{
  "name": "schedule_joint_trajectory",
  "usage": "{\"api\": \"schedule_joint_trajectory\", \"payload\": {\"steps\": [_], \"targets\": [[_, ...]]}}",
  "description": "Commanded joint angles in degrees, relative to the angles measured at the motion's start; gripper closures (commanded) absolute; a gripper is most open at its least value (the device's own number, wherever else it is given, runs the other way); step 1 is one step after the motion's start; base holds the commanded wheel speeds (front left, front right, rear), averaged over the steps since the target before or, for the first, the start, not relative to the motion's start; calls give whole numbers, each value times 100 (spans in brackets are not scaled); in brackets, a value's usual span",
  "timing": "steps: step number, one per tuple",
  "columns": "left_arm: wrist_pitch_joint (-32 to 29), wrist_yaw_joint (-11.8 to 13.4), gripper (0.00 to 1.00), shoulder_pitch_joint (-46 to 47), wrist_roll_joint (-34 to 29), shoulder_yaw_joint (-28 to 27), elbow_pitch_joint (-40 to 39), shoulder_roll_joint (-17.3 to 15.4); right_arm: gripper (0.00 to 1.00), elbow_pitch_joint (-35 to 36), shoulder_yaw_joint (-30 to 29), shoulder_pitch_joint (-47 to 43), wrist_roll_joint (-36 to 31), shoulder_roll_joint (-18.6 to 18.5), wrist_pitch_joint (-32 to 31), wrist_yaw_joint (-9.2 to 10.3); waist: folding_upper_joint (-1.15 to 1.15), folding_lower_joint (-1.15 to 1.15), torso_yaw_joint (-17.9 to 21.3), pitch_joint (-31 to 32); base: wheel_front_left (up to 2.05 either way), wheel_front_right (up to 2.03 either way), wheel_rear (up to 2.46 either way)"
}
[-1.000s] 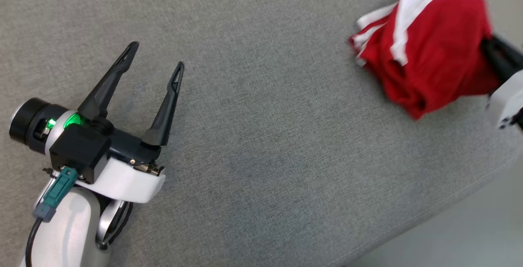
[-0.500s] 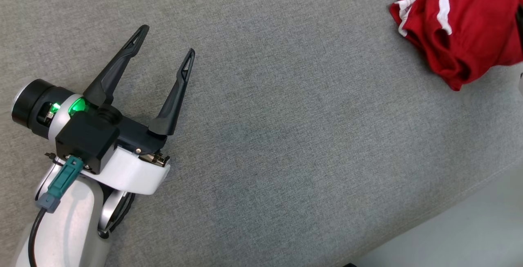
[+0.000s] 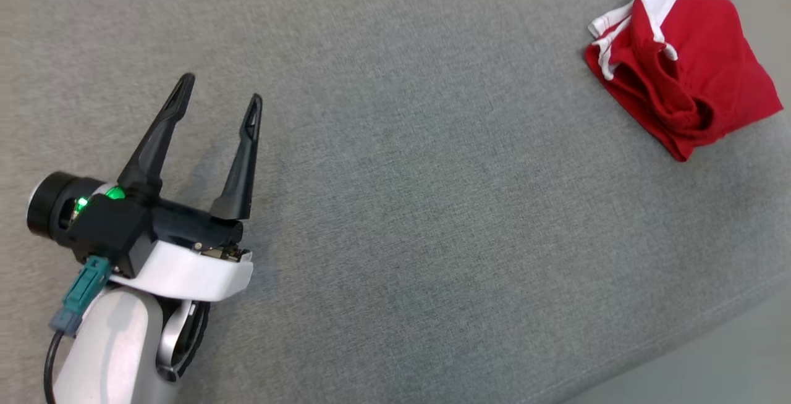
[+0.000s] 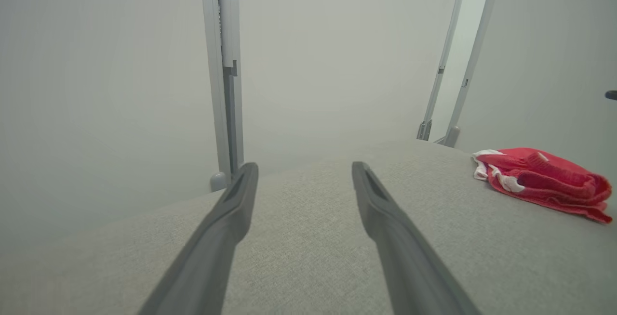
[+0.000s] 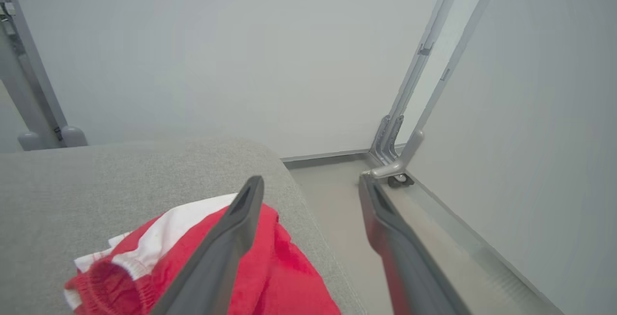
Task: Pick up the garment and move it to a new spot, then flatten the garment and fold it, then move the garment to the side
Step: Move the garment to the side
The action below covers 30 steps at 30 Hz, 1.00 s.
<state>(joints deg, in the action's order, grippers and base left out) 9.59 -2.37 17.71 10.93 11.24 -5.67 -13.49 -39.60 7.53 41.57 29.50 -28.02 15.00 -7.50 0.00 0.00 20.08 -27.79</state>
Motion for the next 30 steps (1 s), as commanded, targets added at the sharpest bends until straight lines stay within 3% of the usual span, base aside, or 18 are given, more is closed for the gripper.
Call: {"api": "schedule_joint_trajectory", "payload": {"steps": [1,7,14,22,30], "targets": [[58,97,0,-108,77,-89,31,20,0,406,-374,-309,-276,222,29,1,0,0,-197,271,0,0,0],[202,333,0,-383,260,-276,162,180,0,2082,-1329,-1435,-1243,1278,29,1,0,0,-616,688,0,0,0],[332,610,0,-714,401,-535,223,276,0,3527,-1436,-2316,-1944,2155,-123,1,0,0,-1131,1078,0,0,0],[383,814,0,-1164,463,-664,301,334,0,4189,-1229,-3035,-2247,2459,-487,1,0,0,-1501,1548,0,0,0],[381,856,0,-1651,465,-559,435,373,0,4175,-1060,-3723,-2169,2497,-699,1,0,0,-1697,2134,0,0,0]]}}
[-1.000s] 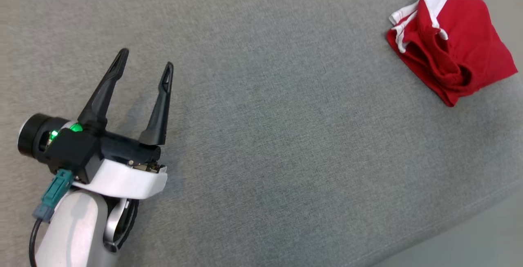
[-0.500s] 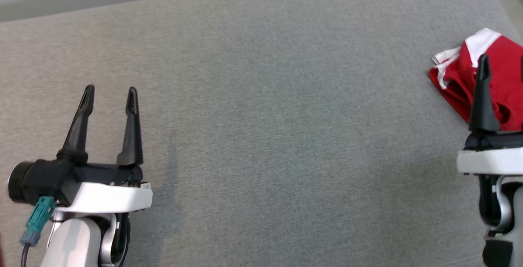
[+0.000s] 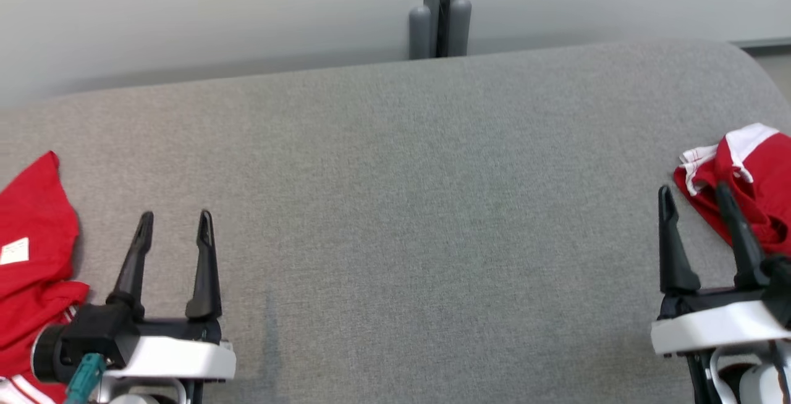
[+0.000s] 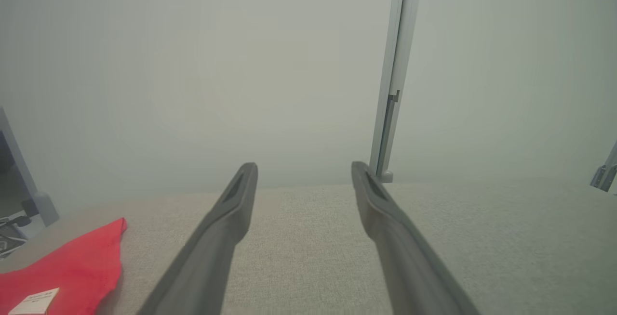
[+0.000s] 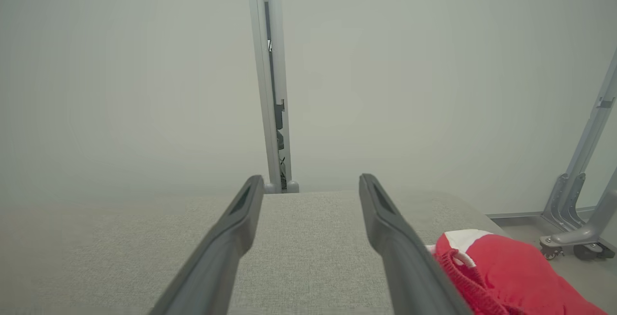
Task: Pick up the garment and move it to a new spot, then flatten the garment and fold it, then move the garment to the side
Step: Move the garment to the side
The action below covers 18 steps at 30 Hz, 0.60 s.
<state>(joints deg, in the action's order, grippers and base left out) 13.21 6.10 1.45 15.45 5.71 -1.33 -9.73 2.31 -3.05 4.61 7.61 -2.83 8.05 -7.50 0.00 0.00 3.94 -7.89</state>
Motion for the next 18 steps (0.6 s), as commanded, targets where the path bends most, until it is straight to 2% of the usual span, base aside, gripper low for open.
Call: {"api": "schedule_joint_trajectory", "payload": {"steps": [1,10,18], "targets": [[10,18,0,-92,3,6,26,-11,0,-28,5,-102,36,-23,-25,1,0,0,-96,218,0,0,0],[-158,17,0,-629,-39,204,156,-42,0,-14,45,-763,101,-21,-175,1,0,0,-207,799,0,0,0],[-147,19,0,-786,-27,292,280,-71,0,145,101,-1104,84,-19,-300,1,0,0,-295,995,0,0,0]]}}
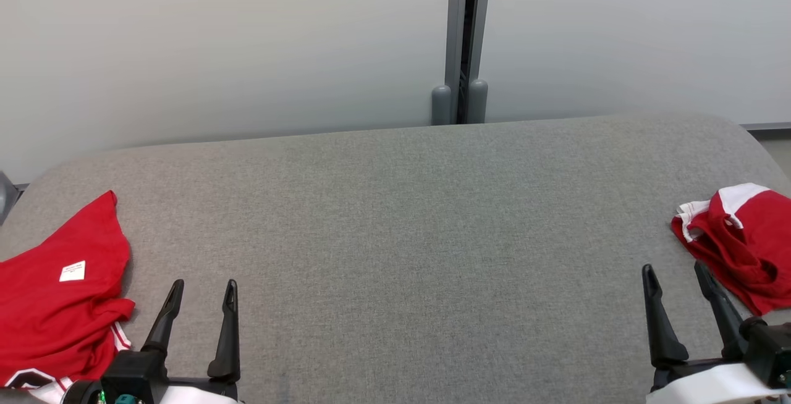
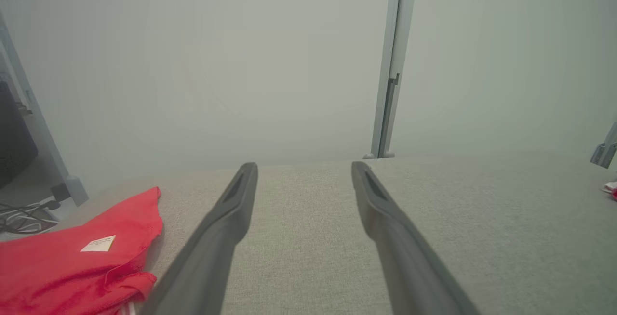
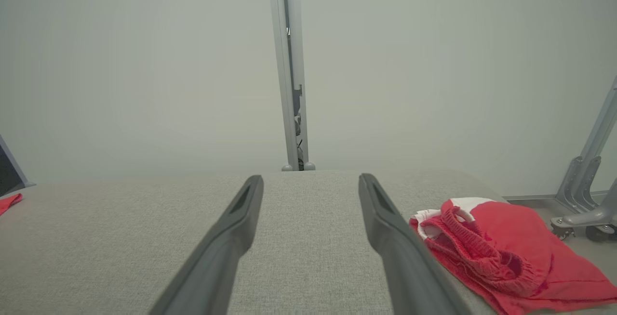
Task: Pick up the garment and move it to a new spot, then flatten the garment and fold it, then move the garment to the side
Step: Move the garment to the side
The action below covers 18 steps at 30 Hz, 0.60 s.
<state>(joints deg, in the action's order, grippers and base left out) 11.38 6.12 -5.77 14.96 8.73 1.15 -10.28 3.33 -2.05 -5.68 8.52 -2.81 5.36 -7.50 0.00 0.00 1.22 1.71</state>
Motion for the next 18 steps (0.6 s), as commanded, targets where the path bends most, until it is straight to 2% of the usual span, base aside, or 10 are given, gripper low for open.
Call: {"api": "schedule_joint_trajectory", "payload": {"steps": [1,18], "targets": [[31,23,0,-64,14,-19,68,-35,0,52,0,-105,-16,-21,-55,1,0,0,-31,51,0,0,0],[82,-34,0,47,216,-73,311,-89,0,149,-42,-267,56,-21,-186,1,0,0,-27,92,0,0,0]]}}
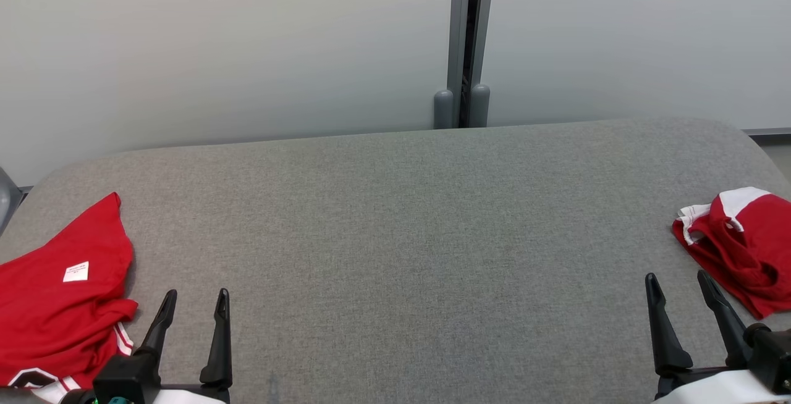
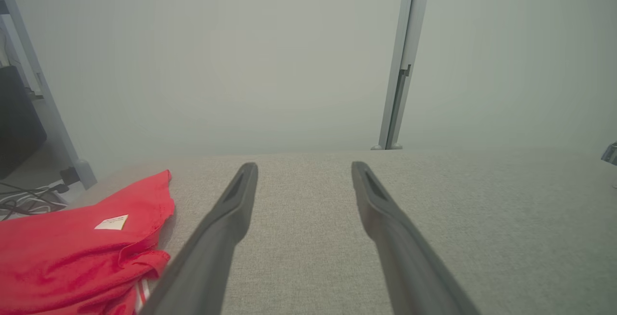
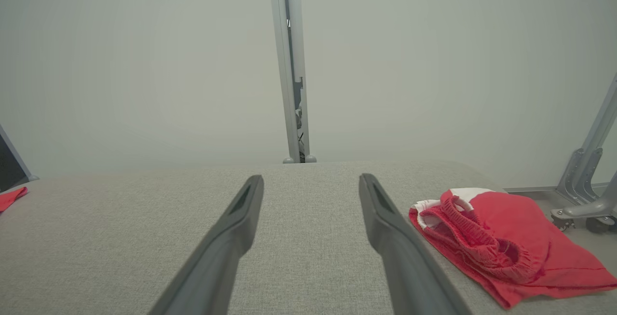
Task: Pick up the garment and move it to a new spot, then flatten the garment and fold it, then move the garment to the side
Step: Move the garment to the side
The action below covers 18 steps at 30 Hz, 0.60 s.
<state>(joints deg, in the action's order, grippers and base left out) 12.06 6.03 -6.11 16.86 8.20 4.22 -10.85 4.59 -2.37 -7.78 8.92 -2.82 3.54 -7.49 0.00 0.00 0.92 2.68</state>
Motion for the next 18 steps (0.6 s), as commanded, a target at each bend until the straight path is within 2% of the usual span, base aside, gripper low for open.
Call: {"api": "schedule_joint_trajectory", "payload": {"steps": [1,18], "targets": [[17,-24,0,90,31,-19,7,-34,0,21,-11,-52,10,-20,-10,-1,0,0,4,-9,0,0,0],[48,-6,0,152,132,21,97,-73,0,-43,-3,-26,75,-20,13,-1,0,0,16,-40,0,0,0]]}}
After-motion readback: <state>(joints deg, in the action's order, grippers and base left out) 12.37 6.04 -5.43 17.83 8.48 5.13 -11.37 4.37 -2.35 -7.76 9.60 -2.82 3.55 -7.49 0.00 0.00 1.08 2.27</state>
